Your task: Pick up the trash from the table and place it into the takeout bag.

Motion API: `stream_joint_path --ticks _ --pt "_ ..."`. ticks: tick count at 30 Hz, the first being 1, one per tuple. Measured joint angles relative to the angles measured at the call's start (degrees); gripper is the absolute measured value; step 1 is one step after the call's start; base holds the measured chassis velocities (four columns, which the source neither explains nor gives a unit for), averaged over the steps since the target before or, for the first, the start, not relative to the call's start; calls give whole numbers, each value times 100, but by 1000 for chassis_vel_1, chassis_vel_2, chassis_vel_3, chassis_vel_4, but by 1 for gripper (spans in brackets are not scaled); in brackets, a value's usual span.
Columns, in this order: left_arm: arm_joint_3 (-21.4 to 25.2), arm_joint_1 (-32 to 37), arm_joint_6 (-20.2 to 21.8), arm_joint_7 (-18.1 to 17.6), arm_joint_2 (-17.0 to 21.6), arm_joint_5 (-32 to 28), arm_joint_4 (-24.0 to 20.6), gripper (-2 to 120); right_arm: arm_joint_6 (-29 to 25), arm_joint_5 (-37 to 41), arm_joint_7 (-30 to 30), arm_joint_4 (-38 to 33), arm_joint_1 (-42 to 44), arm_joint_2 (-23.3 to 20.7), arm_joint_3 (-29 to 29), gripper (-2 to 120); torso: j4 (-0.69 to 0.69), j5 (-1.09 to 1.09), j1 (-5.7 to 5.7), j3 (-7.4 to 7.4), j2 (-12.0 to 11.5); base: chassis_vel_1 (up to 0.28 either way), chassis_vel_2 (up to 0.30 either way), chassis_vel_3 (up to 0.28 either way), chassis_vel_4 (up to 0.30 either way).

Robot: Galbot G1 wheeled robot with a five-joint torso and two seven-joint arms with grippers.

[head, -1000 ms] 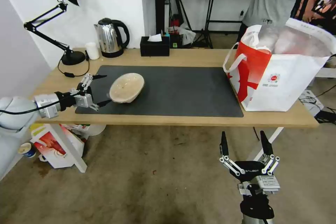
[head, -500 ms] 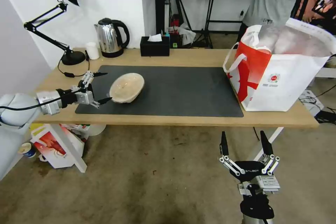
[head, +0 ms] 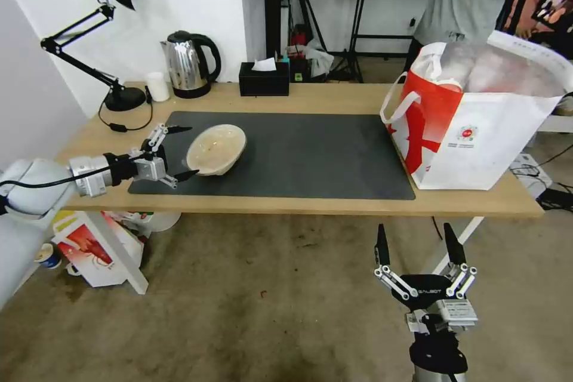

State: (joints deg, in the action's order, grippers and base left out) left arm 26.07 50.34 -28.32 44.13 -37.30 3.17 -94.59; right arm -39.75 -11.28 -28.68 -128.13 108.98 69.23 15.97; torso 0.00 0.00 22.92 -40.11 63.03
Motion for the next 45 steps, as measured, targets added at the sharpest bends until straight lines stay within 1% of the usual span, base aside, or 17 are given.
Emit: stream_joint_path --ticks 12,13,16,22,27,33,45 --pt "-91 -80 5 97 47 13 67 100 0 0 0 0 0 0 0 100 0 0 0 0 0 0 0 0 0" --pt "-109 -115 10 145 86 11 83 100 0 0 0 0 0 0 0 100 0 0 0 0 0 0 0 0 0" --pt "-85 -116 57 183 184 -3 80 100 0 0 0 0 0 0 0 100 0 0 0 0 0 0 0 0 0" --pt "-72 -133 60 228 187 14 177 100 0 0 0 0 0 0 0 100 1 0 0 0 0 0 0 0 0" --pt "-189 -334 49 247 64 96 299 100 0 0 0 0 0 0 0 100 0 0 -1 0 0 0 0 0 0" --pt "-239 -389 41 250 -111 242 385 100 0 0 0 0 0 0 0 100 0 0 -1 0 0 0 0 0 0" --pt "-210 -360 33 255 -168 286 377 100 0 0 0 0 0 0 0 100 1 0 -1 0 0 0 0 0 0"
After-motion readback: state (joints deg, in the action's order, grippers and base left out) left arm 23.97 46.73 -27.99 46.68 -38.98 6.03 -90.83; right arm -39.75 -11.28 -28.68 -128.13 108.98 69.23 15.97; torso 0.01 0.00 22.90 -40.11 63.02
